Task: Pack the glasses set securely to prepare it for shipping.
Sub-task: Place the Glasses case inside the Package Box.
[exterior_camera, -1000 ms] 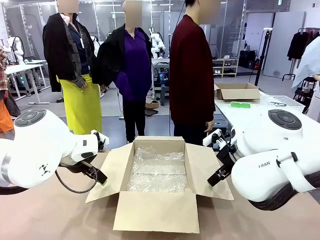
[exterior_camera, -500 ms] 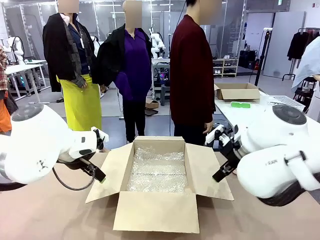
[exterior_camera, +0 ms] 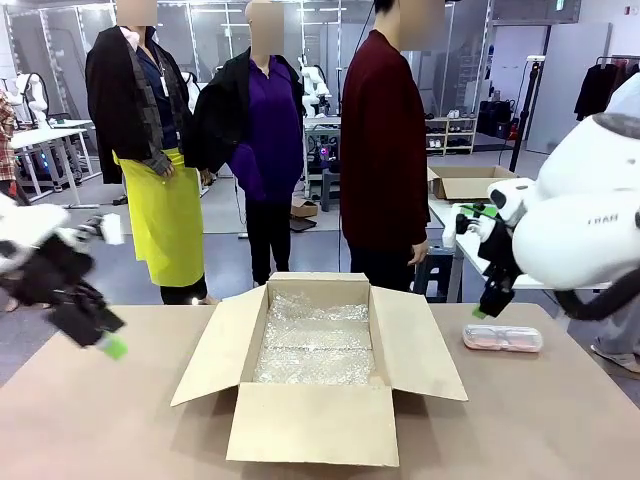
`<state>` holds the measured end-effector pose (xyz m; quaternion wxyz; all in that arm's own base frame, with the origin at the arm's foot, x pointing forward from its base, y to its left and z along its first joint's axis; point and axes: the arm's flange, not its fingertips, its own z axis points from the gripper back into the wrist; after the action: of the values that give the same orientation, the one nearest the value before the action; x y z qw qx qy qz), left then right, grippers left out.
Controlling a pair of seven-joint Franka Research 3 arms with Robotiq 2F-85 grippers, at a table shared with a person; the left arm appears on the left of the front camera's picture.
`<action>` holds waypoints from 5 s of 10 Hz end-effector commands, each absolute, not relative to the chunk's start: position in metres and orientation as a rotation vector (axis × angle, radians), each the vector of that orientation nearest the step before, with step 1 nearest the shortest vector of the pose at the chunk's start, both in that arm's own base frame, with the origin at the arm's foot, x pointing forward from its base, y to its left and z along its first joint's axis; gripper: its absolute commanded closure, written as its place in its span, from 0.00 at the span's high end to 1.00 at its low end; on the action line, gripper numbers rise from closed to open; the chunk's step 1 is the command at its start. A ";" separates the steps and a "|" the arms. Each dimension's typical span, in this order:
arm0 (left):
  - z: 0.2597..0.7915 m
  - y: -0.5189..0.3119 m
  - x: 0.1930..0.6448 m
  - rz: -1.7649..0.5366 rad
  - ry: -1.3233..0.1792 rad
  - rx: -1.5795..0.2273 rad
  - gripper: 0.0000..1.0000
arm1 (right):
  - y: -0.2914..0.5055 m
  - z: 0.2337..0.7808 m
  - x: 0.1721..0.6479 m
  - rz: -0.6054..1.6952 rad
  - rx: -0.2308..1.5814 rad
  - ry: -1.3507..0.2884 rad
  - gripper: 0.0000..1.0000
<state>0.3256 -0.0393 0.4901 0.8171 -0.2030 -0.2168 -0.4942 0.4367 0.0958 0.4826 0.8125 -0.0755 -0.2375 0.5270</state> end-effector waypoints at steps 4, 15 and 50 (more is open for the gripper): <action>0.487 0.014 0.271 -1.033 -0.604 -0.595 1.00 | 0.072 0.473 0.480 1.280 -0.162 -0.471 1.00; 0.514 0.020 0.283 -1.100 -0.556 -0.577 1.00 | 0.007 0.429 0.577 1.500 -0.053 -0.090 1.00; 0.514 0.020 0.283 -1.100 -0.556 -0.577 1.00 | 0.029 0.473 0.600 1.403 -0.020 -0.131 0.56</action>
<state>0.2831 0.0187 0.5106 0.7874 -0.2568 -0.2519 -0.5006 0.6067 0.0202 0.4673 0.7574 -0.0218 -0.0593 0.6499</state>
